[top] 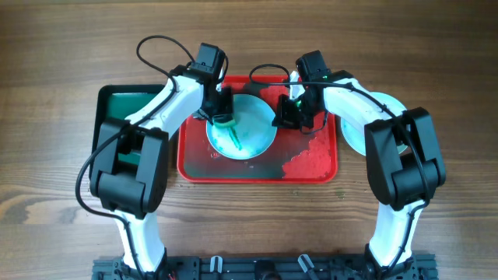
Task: Clean dirty plates on tray and stack at the side
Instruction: 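Grasp the last plate's rim with the right gripper and tilt it up, then scrub the held plate with the sponge in the left gripper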
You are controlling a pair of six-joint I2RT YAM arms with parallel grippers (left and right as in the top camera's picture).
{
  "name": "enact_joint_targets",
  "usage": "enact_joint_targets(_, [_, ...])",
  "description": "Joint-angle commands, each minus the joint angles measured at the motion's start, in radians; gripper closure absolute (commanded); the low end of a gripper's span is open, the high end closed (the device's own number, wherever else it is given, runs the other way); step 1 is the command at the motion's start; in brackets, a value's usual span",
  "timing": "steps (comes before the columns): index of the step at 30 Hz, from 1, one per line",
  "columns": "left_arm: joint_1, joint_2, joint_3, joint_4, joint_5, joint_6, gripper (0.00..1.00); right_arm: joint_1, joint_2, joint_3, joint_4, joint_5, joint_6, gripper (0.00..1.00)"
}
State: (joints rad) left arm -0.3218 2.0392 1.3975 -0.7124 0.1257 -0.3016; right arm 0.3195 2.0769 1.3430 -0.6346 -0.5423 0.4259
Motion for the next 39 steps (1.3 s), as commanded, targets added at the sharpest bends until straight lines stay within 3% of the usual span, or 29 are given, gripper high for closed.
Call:
enact_joint_targets(1, [-0.008,0.024,-0.051,-0.15,0.314,0.413,0.96,-0.003,0.016,-0.003,0.01,-0.028,0.023,0.96])
enact_joint_targets(4, [-0.043,0.024,-0.051,-0.215,0.395,0.588,0.96,-0.003,0.016,-0.003,0.01,-0.028,0.023,0.96])
enact_joint_targets(7, [-0.077,0.024,-0.051,-0.14,0.394,0.579,0.96,-0.003,0.016,-0.003,0.011,-0.028,0.022,0.96])
enact_joint_targets(9, [-0.073,0.024,-0.051,-0.014,0.311,0.431,0.96,-0.003,0.016,-0.003,0.011,-0.028,0.022,0.96])
enact_joint_targets(13, [-0.071,0.024,-0.051,0.149,-0.229,0.048,0.96,-0.003,0.016,-0.003,0.01,-0.026,0.021,0.96])
enact_joint_targets(15, [-0.071,0.024,-0.051,0.14,-0.409,-0.05,0.96,-0.003,0.016,-0.003,0.01,-0.024,0.021,0.96])
enact_joint_targets(17, [-0.071,0.024,-0.051,0.123,-0.44,-0.054,0.96,-0.003,0.016,-0.003,0.01,-0.024,0.021,0.96])
enact_joint_targets(18, [-0.071,0.024,-0.051,0.097,-0.406,-0.027,0.96,-0.003,0.016,-0.003,0.01,-0.024,0.019,0.96])
enact_joint_targets(22, [-0.071,0.024,-0.051,-0.108,0.222,0.512,0.96,-0.003,0.016,-0.003,0.013,-0.025,0.018,0.96])
enact_joint_targets(23, [-0.071,0.024,-0.051,-0.16,0.34,0.6,0.96,-0.003,0.016,-0.003,0.013,-0.025,0.018,0.96])
enact_joint_targets(26, [-0.071,0.024,-0.051,-0.164,0.454,0.665,0.96,-0.003,0.016,-0.003,0.013,-0.026,0.019,0.96])
enact_joint_targets(29, [-0.071,0.024,-0.051,-0.012,0.457,0.582,0.96,-0.003,0.016,-0.003,0.013,-0.028,0.019,0.96])
enact_joint_targets(32, [-0.068,0.024,-0.051,0.236,0.266,0.351,0.96,-0.003,0.016,-0.003,0.012,-0.028,0.019,0.96])
enact_joint_targets(34, [-0.068,0.024,-0.051,0.294,-0.024,0.211,0.96,-0.003,0.016,-0.003,0.012,-0.027,0.018,0.96])
enact_joint_targets(37, [-0.068,0.024,-0.051,0.212,-0.421,0.047,0.96,-0.003,0.016,-0.003,0.011,-0.027,0.018,0.96])
enact_joint_targets(39, [-0.068,0.024,-0.051,0.123,-0.43,0.027,0.96,-0.003,0.016,-0.003,0.012,-0.027,0.019,0.96])
